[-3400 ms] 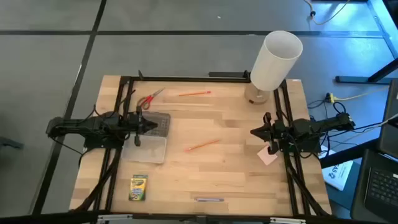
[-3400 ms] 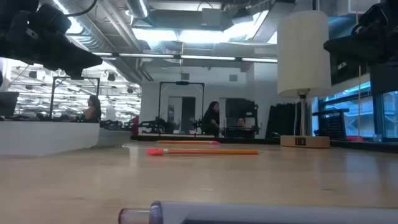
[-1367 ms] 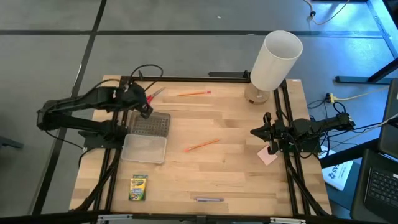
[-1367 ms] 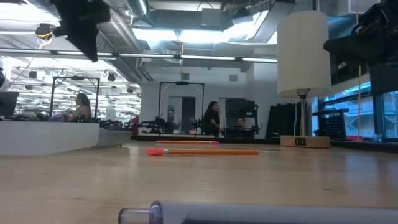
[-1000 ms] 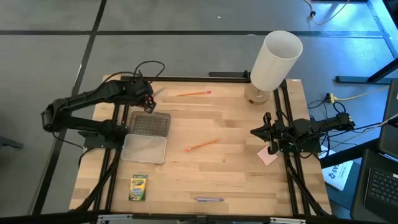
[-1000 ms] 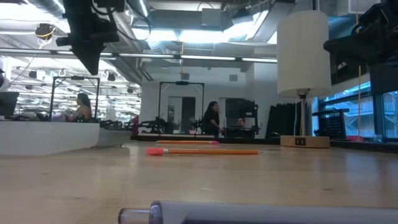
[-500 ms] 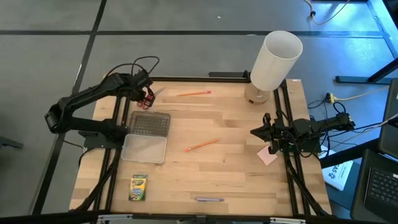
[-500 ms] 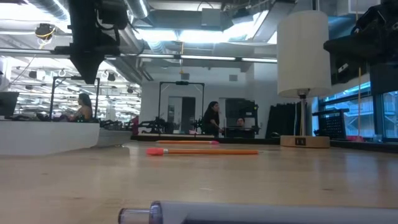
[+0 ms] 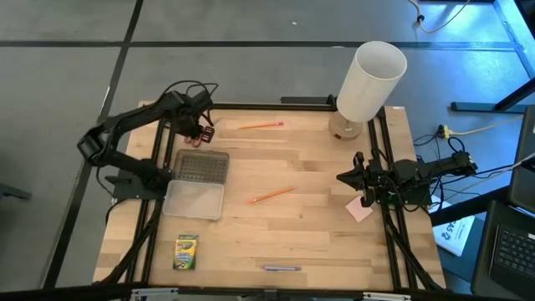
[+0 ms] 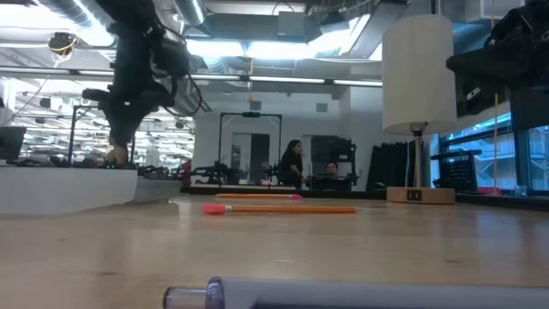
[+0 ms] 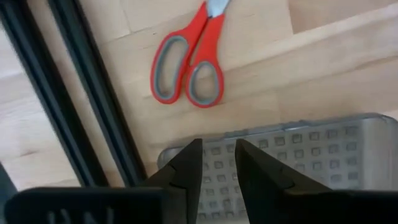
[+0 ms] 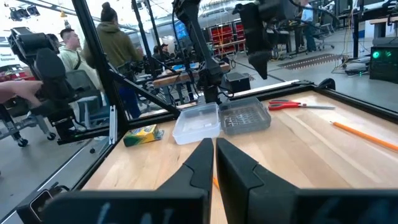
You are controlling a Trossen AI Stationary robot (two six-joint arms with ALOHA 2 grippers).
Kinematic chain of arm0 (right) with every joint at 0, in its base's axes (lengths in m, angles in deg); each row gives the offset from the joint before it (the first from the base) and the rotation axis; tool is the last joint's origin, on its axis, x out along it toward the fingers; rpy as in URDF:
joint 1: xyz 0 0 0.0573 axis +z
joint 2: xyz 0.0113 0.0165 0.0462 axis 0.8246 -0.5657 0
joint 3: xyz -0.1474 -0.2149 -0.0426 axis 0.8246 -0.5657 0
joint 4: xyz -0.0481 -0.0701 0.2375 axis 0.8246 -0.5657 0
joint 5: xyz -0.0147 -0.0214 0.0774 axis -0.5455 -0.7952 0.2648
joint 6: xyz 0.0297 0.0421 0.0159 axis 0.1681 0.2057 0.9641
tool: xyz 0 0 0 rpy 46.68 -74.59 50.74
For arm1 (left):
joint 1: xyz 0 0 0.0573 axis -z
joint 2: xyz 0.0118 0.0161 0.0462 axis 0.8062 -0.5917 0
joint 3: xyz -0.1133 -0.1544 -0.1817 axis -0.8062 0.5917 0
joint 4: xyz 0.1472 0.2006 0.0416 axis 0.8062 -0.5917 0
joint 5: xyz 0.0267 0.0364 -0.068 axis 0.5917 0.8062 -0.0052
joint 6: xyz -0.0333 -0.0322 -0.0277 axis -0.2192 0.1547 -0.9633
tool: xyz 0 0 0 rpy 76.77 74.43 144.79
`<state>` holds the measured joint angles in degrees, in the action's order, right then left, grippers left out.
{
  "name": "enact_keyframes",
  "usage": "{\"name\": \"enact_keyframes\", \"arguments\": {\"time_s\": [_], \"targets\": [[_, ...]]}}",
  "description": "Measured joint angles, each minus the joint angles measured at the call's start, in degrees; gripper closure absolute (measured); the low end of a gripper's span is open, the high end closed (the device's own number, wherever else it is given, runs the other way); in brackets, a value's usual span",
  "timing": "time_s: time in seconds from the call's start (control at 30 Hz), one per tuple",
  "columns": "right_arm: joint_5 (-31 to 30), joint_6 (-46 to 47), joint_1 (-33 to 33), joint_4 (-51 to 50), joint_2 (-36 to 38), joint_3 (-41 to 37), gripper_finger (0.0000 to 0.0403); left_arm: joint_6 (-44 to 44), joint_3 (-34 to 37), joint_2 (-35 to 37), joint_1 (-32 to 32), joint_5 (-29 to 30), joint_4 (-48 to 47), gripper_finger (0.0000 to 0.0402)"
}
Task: Pack school essentials
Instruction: Put the red scissors into the transparent supply box
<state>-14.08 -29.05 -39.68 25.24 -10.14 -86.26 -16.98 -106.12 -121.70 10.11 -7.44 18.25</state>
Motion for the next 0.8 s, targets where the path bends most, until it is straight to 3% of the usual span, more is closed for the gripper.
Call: {"name": "enact_keyframes", "arguments": {"time_s": [0.37, 0.8], "targets": [[0.0, 0.0, 0.0, 0.0, 0.0, 0.0, 0.0380, -2.2, 0.4, -8.9, 0.0, -0.3, 5.2, 0.0317], [0.0, -1.6, 0.0, 0.0, 0.0, 0.0, 0.0380, -2.7, 7.7, -9.7, -0.3, 0.2, 16.7, 0.0319]]}}
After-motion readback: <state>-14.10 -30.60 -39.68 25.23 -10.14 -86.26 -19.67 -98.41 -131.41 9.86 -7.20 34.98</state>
